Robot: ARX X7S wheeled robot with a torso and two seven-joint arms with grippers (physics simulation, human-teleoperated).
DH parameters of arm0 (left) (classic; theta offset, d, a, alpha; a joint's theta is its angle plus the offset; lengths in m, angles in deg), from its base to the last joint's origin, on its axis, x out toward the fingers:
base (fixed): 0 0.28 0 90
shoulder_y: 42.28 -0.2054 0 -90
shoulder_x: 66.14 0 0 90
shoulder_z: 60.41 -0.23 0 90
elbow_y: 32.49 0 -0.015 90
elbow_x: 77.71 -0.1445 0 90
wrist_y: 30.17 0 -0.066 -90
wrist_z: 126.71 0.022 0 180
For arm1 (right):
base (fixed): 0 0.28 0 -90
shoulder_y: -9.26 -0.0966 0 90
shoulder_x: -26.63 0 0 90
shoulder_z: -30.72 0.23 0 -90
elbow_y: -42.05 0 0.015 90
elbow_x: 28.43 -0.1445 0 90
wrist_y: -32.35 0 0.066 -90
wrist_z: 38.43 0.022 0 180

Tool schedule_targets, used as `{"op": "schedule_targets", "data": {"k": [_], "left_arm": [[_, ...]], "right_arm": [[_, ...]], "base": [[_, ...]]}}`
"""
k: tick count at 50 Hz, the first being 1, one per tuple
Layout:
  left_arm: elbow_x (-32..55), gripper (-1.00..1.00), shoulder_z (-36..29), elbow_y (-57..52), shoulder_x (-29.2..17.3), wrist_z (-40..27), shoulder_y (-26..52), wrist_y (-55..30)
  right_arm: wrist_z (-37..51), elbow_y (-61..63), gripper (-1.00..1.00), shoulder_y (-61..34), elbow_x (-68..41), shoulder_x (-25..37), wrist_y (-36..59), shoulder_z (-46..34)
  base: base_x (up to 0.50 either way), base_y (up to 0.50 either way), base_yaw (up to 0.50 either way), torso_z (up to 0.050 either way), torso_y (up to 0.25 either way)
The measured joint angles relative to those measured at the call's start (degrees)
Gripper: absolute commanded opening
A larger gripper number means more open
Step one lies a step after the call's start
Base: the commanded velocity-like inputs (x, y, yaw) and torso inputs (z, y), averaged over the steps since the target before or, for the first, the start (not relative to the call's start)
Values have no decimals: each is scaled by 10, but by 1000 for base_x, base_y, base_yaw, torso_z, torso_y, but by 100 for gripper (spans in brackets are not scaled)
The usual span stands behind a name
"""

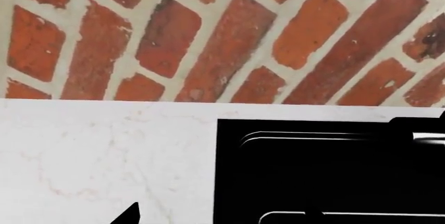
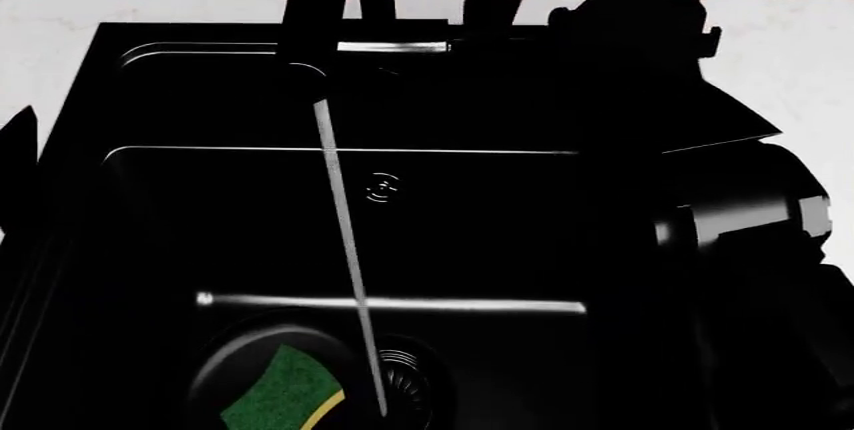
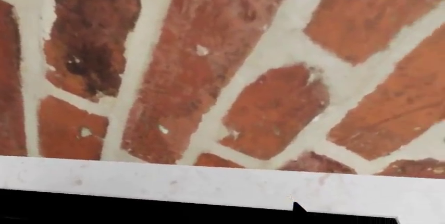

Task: Pick the pan and sponge and place them into the sink. Then turn on the water.

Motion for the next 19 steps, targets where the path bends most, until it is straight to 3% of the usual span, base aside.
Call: {"op": "schedule_targets", "data": {"k": [19], "left_arm": [[-4, 100, -10, 2, 6, -5, 8, -2]], "right_arm": [[15, 31, 100, 13, -16, 22, 4, 17]], "base": [[0, 0, 0, 0, 0]]}}
